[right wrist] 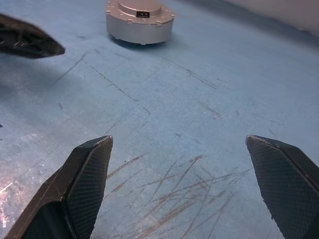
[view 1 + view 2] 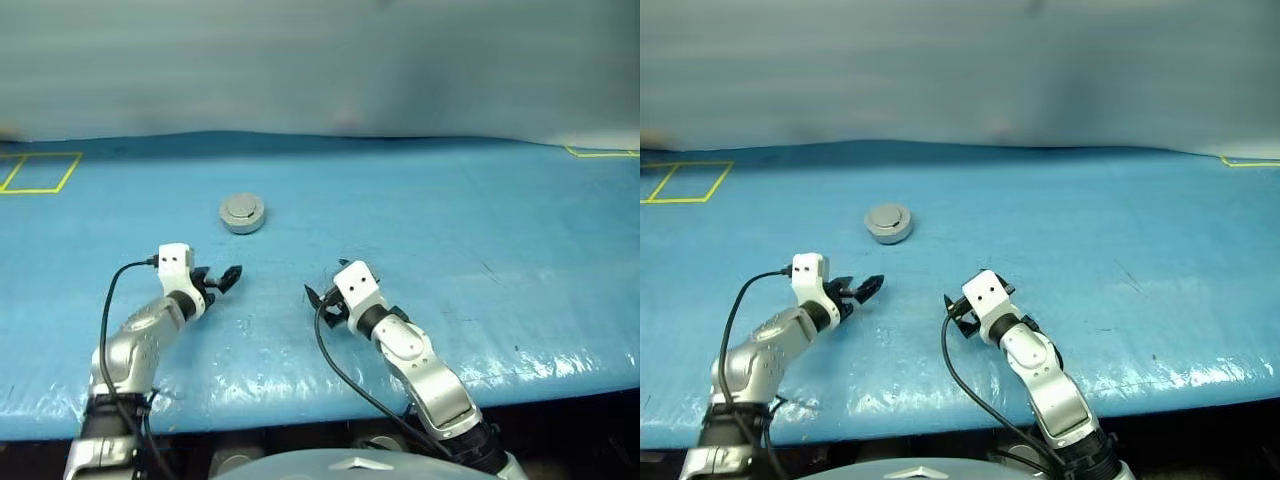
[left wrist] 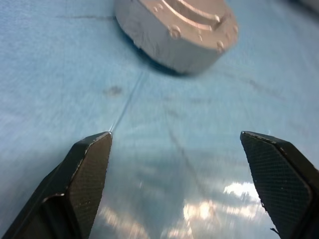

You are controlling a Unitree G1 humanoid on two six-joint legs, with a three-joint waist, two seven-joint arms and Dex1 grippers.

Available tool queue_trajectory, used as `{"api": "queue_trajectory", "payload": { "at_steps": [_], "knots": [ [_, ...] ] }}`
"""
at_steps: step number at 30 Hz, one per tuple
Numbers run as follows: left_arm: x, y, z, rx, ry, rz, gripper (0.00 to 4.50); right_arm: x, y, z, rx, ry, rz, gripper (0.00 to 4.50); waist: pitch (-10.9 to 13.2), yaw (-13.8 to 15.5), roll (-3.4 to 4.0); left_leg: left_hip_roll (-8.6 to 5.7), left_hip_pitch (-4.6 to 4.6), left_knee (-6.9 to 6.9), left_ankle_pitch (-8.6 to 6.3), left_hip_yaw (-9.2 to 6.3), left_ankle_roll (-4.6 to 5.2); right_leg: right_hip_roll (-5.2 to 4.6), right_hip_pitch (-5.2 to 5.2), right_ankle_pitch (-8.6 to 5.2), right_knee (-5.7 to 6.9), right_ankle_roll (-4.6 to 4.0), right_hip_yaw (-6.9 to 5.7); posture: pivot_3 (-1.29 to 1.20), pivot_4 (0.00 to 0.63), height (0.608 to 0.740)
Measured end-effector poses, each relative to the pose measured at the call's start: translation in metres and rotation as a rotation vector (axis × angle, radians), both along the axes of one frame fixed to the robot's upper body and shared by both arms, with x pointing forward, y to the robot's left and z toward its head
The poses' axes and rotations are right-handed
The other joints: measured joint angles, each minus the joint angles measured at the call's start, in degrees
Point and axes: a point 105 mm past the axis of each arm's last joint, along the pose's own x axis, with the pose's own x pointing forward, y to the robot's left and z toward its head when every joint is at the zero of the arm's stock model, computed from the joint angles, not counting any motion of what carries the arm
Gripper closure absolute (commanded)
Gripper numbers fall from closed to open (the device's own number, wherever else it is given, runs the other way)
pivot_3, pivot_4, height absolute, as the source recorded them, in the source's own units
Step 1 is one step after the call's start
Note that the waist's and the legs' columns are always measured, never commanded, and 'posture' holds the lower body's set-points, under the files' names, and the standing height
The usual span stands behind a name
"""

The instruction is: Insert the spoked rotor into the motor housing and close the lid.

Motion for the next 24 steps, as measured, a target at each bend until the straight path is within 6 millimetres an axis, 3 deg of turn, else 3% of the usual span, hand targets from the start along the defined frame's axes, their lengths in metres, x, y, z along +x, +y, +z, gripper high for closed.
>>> {"api": "queue_trajectory", "payload": {
  "at_steps": [4, 8, 13, 19, 24],
  "knots": [
    [-0.016, -0.014, 0.002, 0.098, -0.176, -0.027, 0.04, -0.006, -0.007, -0.006, 0.042, 0.042, 0.007, 0.00, 0.2, 1.8, -0.32, -0.06, -1.09, 0.03, 0.11, 0.04, 0.17, -0.05, -0.98, 0.02, -0.01, -0.01, 0.01, 0.00, 0.150, 0.740],
    [-0.020, -0.030, 0.015, 0.251, -0.341, -0.114, 0.04, -0.010, -0.016, -0.001, 0.031, -0.049, 0.007, 0.00, 0.3, 3.3, -0.32, -0.13, -2.22, 0.11, 0.26, 0.03, 0.47, -0.04, -1.68, 0.21, -0.01, -0.06, 0.00, 0.00, 0.150, 0.740],
    [-0.021, -0.042, 0.026, 0.243, -0.442, -0.130, 0.04, -0.014, -0.026, -0.002, 0.035, -0.066, -0.022, 0.00, 0.4, 3.7, -0.31, -0.14, -2.20, 0.11, 0.15, 0.03, 0.56, -0.04, -1.61, -0.02, -0.04, 0.11, 0.00, 0.00, 0.150, 0.740],
    [-0.034, -0.053, 0.014, 0.215, -0.402, -0.198, 0.04, -0.015, -0.031, -0.004, 0.052, -0.058, -0.054, 0.00, 0.7, 3.5, -0.28, -0.13, -2.17, 0.25, 0.15, 0.03, 0.57, -0.04, -1.60, -0.01, 0.01, 0.16, 0.00, 0.00, 0.150, 0.740],
    [-0.030, -0.057, 0.018, 0.216, -0.421, -0.220, 0.04, -0.015, -0.028, -0.003, 0.064, -0.057, -0.053, 0.00, 0.9, 3.6, -0.37, -0.13, -2.13, 0.38, 0.15, 0.03, 0.57, -0.05, -1.61, 0.01, 0.01, 0.18, 0.00, 0.00, 0.150, 0.740]
  ]
}}
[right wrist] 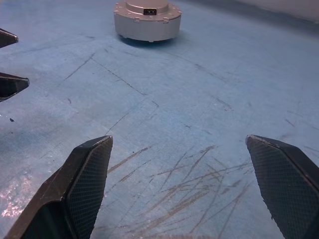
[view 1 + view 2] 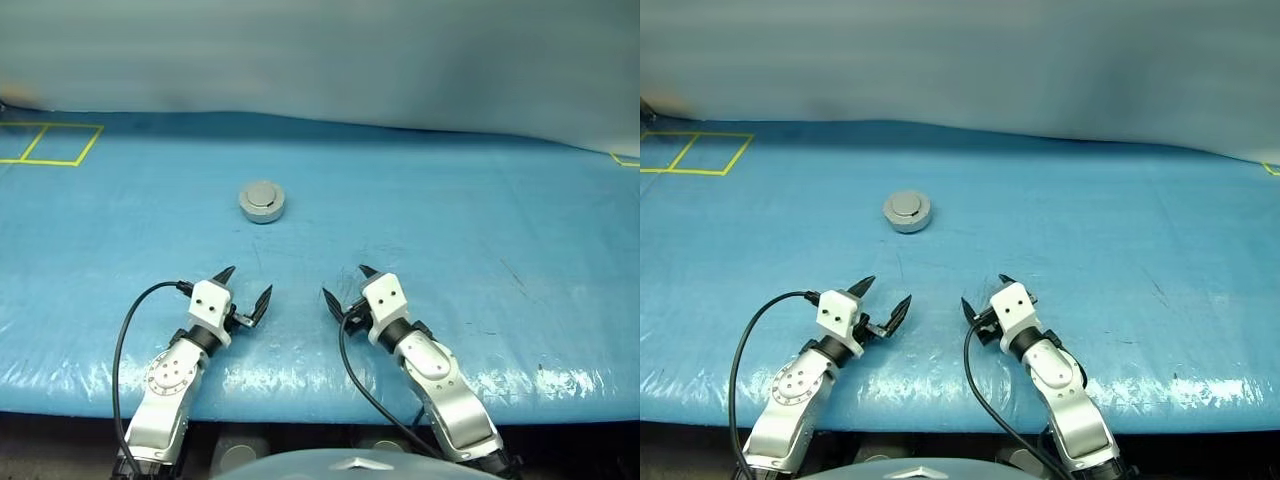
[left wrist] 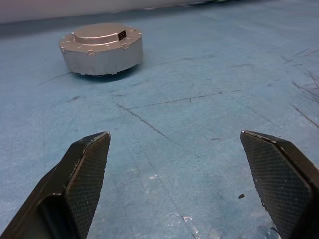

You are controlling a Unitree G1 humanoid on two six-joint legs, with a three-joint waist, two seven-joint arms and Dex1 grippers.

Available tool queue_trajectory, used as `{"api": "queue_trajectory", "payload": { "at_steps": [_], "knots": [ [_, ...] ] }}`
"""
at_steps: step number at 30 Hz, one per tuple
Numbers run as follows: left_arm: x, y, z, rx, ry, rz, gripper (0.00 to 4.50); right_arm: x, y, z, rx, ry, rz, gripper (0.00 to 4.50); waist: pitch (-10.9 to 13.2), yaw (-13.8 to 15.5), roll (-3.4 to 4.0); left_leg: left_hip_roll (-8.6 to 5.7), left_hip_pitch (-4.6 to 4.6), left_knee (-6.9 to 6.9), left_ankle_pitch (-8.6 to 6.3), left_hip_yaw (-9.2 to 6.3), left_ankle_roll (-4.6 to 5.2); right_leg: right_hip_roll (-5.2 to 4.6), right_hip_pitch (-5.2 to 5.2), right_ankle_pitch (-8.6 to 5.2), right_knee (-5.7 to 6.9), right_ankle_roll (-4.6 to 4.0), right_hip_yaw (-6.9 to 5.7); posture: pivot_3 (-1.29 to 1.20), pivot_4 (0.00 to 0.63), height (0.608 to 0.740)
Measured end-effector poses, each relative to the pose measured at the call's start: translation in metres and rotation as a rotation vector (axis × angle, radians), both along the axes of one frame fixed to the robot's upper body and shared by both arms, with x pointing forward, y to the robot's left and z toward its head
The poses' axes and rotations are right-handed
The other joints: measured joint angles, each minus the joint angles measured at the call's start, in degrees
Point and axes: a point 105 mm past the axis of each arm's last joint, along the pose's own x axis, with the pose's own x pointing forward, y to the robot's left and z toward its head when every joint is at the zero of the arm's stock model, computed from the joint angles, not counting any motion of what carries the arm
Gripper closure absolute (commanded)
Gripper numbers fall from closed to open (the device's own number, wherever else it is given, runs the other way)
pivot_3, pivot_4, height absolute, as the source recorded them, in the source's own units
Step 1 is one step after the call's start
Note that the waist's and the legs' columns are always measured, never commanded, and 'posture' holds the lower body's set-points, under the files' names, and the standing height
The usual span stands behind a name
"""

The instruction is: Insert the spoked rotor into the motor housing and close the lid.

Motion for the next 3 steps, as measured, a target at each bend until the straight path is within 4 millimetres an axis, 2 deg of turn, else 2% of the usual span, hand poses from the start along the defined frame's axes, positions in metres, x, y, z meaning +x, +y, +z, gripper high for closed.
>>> {"api": "queue_trajectory", "payload": {
  "at_steps": [3],
  "knots": [
    [0.0045, -0.0020, 0.0052, 0.003, -0.021, -0.005, 0.04, 0.0000, 0.0008, 0.0003, 0.004, 0.000, 0.000, 0.00, 0.0, 0.0, 0.00, 0.00, -0.03, -0.05, 0.00, 0.00, 0.01, 0.01, 0.11, 0.02, 0.00, 0.02, 0.00, 0.00, 0.150, 0.740]
  ]
}}
